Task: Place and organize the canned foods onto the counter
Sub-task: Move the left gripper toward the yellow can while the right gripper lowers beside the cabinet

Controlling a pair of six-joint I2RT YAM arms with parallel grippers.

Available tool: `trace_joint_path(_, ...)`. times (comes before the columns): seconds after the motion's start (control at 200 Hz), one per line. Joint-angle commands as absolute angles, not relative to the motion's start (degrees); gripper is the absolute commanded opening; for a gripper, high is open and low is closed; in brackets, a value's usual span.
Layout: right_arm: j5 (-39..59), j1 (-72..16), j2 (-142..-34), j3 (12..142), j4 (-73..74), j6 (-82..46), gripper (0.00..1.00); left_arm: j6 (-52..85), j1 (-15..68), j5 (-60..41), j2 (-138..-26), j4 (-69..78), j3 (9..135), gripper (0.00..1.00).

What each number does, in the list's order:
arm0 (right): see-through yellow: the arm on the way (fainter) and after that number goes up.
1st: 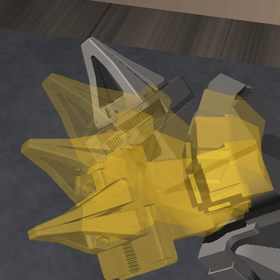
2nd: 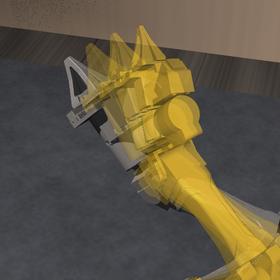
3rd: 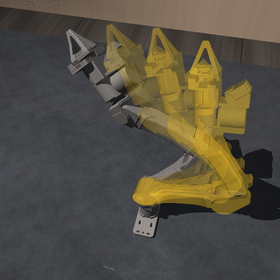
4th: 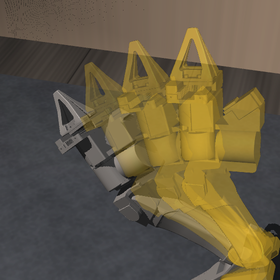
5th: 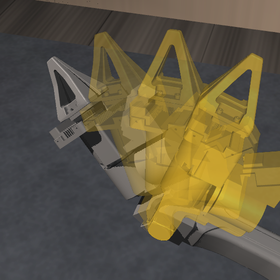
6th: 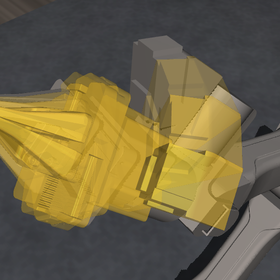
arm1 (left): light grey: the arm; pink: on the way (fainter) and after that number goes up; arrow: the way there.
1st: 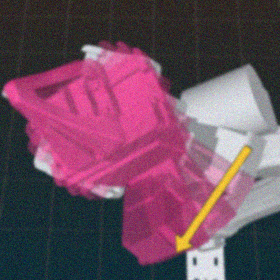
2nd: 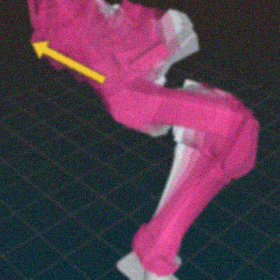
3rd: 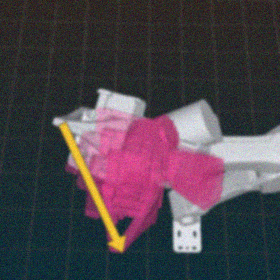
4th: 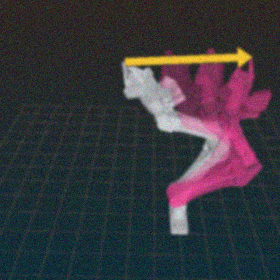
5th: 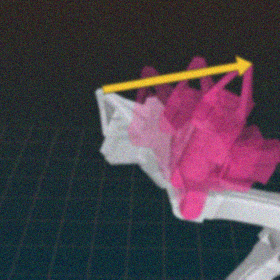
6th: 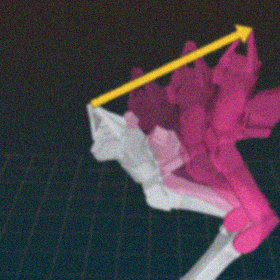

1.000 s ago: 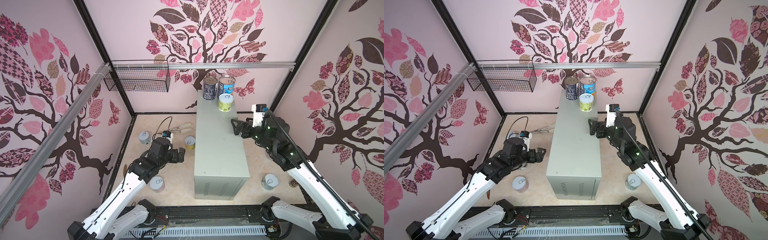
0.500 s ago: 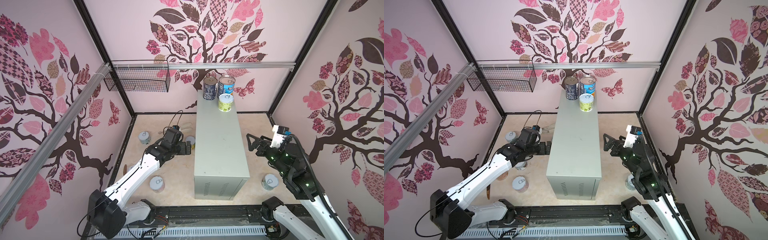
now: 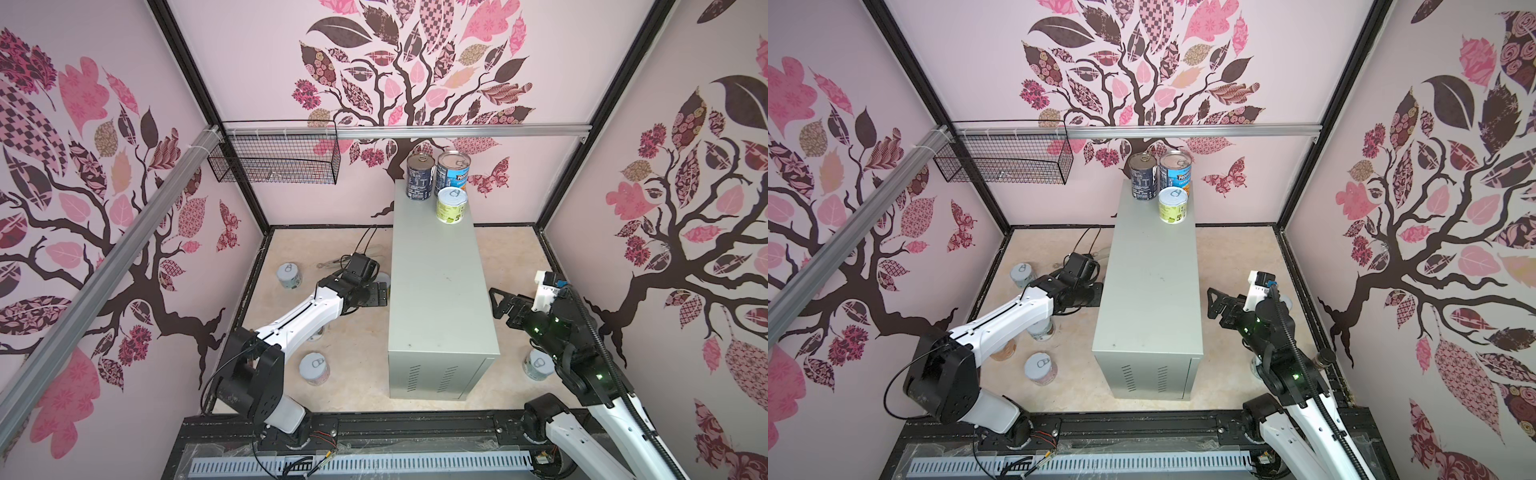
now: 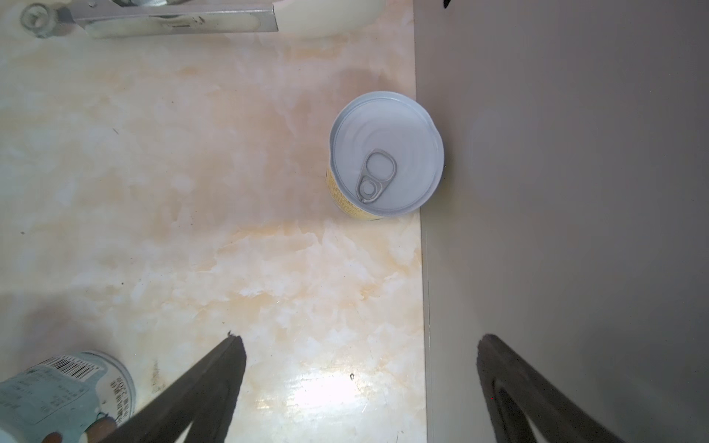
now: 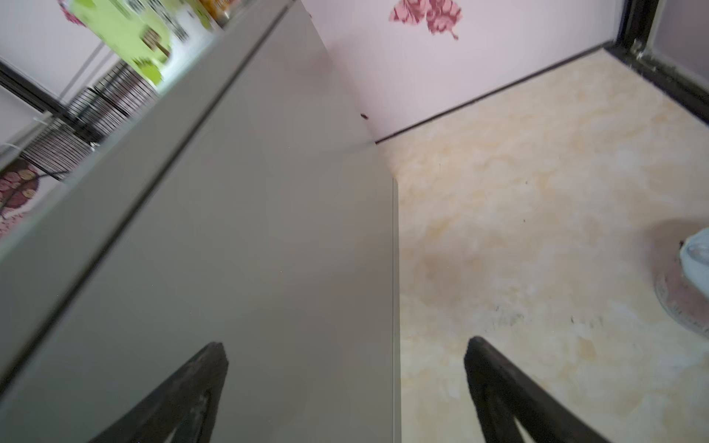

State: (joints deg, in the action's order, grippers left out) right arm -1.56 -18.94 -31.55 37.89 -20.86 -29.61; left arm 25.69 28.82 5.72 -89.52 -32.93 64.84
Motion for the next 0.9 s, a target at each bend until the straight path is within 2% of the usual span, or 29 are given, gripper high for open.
trace_joint_path(0.0,-0.5,-18.7,-31.2,36.0,-18.3,-31.3,1.0,26.9,27.7,4.7,-90.7,-29.9,68.4,0.98)
trace_joint_path(0.165,-0.3,-18.7,-31.4,34.5,-16.9,-30.4,1.0,29.5,25.2,1.3,-92.6,-25.1,67.4,0.98)
trace_joint_path(0.505,4.5,-18.7,-32.7,33.6,-15.7,-29.4,1.0,33.1,24.2,-0.7,-99.2,-19.0,69.7,0.98)
trace_joint_path(0.895,5.4,-19.0,-32.3,31.7,-14.7,-29.2,1.0,36.1,24.0,-4.6,-104.3,-14.6,71.5,0.98)
